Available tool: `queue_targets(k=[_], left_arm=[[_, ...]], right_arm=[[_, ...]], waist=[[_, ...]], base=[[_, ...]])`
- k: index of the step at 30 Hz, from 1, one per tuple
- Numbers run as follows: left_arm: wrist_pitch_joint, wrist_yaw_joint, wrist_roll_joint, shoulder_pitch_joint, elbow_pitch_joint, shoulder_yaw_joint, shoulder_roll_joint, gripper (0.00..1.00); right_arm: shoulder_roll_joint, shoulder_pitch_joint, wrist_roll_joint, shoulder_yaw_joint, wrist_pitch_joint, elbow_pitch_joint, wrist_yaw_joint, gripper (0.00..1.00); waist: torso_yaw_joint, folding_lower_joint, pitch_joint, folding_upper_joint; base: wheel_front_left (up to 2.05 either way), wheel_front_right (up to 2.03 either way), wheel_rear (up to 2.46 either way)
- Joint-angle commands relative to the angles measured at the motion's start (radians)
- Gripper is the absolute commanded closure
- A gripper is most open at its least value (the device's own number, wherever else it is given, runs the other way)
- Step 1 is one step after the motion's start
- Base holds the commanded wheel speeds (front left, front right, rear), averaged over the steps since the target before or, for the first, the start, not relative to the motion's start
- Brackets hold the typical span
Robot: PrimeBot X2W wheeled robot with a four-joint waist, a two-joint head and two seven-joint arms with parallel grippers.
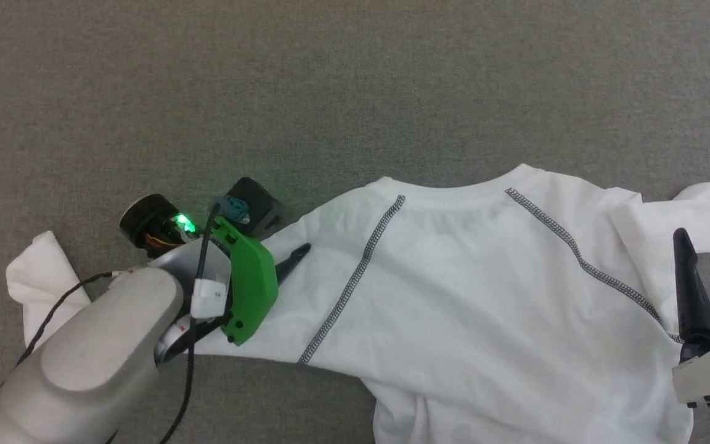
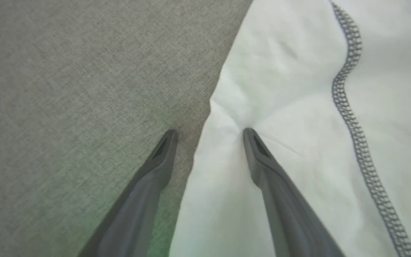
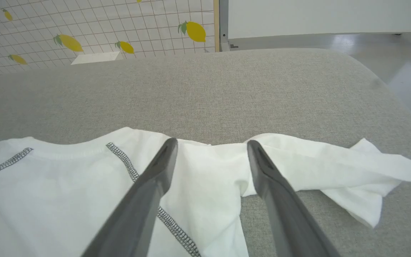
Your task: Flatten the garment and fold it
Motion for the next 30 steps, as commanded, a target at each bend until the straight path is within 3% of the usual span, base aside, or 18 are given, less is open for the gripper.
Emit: queue_targets(k=[1,6,10,14,19,21,27,30], left_arm=[[0.042,-0.002,-0.034,0.039,0.045,-0.058,0.010,1.00],[-0.041,0.000,-0.090,0.028,0.041,-0.050,0.016,1.00],[-0.161,0.054,-0.129,0.078,0.019,0.021,0.011,1.00],[-0.248,0.146,-0.194,0.189,-0.050,0.104,0.044,1.00],[-0.337,0.281,-0.260,0.381,-0.149,0.208,0.144,1.00],[-0.352,0.310,-0.267,0.433,-0.187,0.219,0.167,1.00],[-0.362,0.330,-0.264,0.472,-0.289,0.205,0.160,1.00],[-0.363,0.325,-0.250,0.454,-0.317,0.194,0.148,1.00]], right_arm=[[0.001,-0.021,-0.001,0.002,0.001,0.000,-0.002,0.00],[0.001,-0.029,-0.004,-0.004,-0.001,0.015,-0.002,0.00],[0.001,-0.023,-0.002,-0.007,-0.006,0.032,-0.002,0.00],[0.001,0.002,-0.002,-0.015,0.001,0.047,-0.002,0.00],[0.001,0.036,0.004,-0.020,0.009,0.057,-0.002,0.00],[0.001,0.046,-0.006,-0.015,0.019,0.058,-0.002,0.00],[0.000,-0.026,-0.073,0.090,0.125,0.054,-0.002,0.00],[-0.050,-0.128,-0.082,0.166,0.240,0.075,-0.002,0.00]], waist=[[-0.001,0.0000,0.005,0.0000],[0.013,0.0000,-0.027,0.0000],[0.025,0.0000,-0.084,0.0000],[0.041,0.0000,-0.146,0.0000],[0.056,0.0000,-0.191,0.0000],[0.070,0.0000,-0.198,0.0000],[0.100,0.0000,-0.198,0.0000],[0.110,0.0000,-0.182,0.0000]], base=[[0.00,0.00,0.00],[0.00,0.00,0.00],[0.00,0.00,0.00],[0.00,0.00,0.00],[0.00,0.00,0.00],[0.00,0.00,0.00],[0.00,0.00,0.00],[0.00,0.00,0.00]])
